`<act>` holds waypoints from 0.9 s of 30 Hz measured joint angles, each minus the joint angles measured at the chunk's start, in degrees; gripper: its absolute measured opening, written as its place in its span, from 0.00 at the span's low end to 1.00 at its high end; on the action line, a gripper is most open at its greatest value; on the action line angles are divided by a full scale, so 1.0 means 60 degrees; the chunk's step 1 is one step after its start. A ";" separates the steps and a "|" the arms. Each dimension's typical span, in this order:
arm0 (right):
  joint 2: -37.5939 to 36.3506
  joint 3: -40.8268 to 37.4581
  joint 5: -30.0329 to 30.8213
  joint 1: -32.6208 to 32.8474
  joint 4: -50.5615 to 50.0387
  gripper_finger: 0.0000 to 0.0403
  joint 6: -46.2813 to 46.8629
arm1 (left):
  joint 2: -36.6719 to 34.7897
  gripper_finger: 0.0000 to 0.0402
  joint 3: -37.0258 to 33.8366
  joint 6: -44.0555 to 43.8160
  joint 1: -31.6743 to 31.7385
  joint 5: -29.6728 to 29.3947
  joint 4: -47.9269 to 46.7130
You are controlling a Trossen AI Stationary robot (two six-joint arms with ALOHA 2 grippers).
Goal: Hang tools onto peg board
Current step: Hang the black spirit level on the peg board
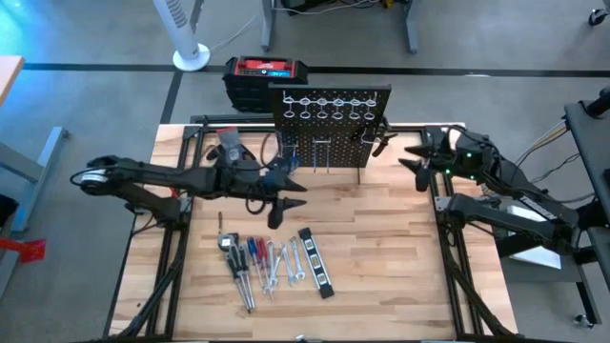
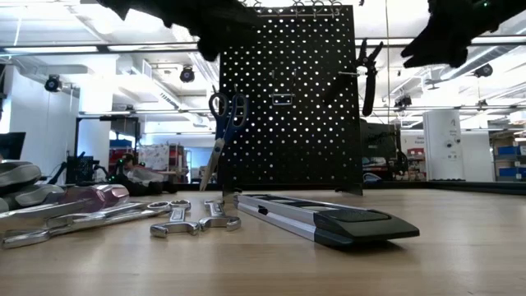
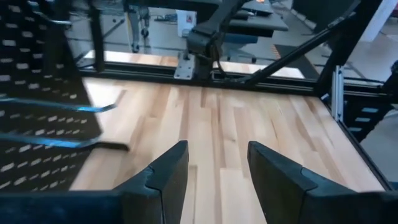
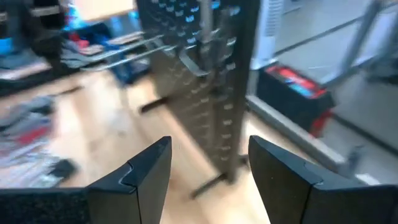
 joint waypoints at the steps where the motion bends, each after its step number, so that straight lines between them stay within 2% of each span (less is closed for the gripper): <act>1: 0.0010 -0.0171 -0.0132 0.0057 0.0000 0.50 0.0186 | -0.0241 0.39 0.0000 0.0013 -0.0020 -0.0063 -0.0333; 6: 0.0041 -0.1510 -0.0294 0.0534 0.0586 0.51 0.1113 | -0.1471 0.39 -0.0531 -0.0155 -0.0283 -0.1072 -0.1399; 12: 0.0061 -0.3356 -0.1084 0.1536 0.4373 0.51 0.2639 | -0.3207 0.39 -0.2398 -0.2076 -0.0982 -0.2695 -0.1281; 16: 0.0337 -0.3921 -0.1061 0.2210 0.5796 0.51 0.3328 | -0.4032 0.39 -0.3467 -0.3322 -0.1640 -0.3617 -0.1262; 21: 0.1041 -0.4136 -0.0554 0.3078 0.6823 0.51 0.4040 | -0.4225 0.39 -0.4347 -0.4681 -0.2075 -0.3827 -0.1327; 27: 0.2385 -0.4048 -0.0072 0.4433 0.8305 0.51 0.4898 | -0.3714 0.39 -0.4867 -0.5574 -0.2356 -0.3823 -0.1341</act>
